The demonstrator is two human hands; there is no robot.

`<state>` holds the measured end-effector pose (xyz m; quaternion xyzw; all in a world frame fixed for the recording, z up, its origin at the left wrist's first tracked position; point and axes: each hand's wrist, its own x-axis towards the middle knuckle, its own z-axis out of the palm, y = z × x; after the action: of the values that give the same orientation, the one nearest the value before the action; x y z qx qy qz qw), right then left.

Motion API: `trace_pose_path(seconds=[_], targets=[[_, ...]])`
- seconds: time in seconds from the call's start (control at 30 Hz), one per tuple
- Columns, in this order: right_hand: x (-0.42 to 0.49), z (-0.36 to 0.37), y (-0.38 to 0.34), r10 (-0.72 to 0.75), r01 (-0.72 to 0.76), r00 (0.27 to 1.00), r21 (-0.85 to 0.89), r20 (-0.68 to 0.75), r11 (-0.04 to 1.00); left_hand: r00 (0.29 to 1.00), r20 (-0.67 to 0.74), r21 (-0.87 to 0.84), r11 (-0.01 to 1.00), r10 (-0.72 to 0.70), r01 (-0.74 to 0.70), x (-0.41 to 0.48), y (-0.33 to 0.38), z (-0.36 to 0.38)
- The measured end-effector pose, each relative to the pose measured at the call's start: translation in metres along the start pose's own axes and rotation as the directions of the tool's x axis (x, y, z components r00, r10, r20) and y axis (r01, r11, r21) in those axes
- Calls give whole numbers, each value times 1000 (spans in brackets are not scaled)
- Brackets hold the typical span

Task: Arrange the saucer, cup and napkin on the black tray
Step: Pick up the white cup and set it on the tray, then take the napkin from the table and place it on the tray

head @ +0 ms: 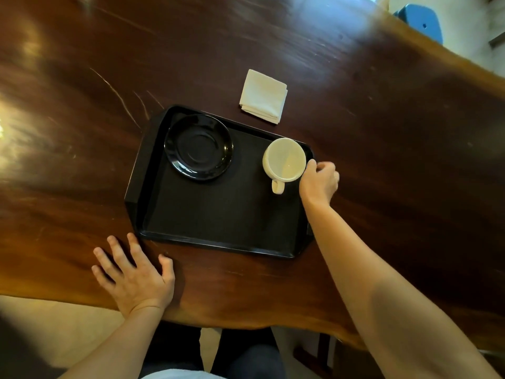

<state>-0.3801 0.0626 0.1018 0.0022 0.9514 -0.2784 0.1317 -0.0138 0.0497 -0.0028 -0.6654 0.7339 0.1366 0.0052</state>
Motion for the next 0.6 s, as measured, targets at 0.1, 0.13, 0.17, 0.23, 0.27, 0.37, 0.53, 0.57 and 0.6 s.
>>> trace_pose_path(seconds=[0.1, 0.13, 0.17, 0.23, 0.27, 0.37, 0.53, 0.57, 0.6], targets=[[12, 4, -27, -286, 292, 952, -40, 107, 956, 1000, 3, -2, 1000, -6, 6, 0, 2, 0], [16, 10, -38, -339, 350, 929, -53, 146, 935, 1000, 5, 4, 1000, -13, 13, 0, 2, 0], [19, 16, -48, -376, 390, 911, -57, 169, 919, 1000, 7, 8, 1000, -15, 15, 0, 2, 0], [25, 31, -69, -425, 439, 888, -42, 176, 898, 1000, 1, 18, 1000, -20, 20, 0, 1, 2], [29, 38, -78, -440, 453, 881, -42, 174, 891, 1000, 2, 27, 999, -28, 28, -1, 0, 2], [48, 60, -104, -442, 462, 874, -64, 200, 885, 999, 1, 38, 998, -49, 49, -1, 0, 4], [75, 95, -122, -328, 393, 906, -244, 266, 887, 995, 26, 42, 994, -100, 98, 1, 5, 0], [79, 101, -124, -295, 370, 917, -294, 269, 881, 993, 29, 43, 993, -111, 110, 1, 6, -1], [81, 108, -126, -256, 337, 930, -334, 264, 880, 993, 30, 40, 992, -117, 116, 1, 7, -1]])
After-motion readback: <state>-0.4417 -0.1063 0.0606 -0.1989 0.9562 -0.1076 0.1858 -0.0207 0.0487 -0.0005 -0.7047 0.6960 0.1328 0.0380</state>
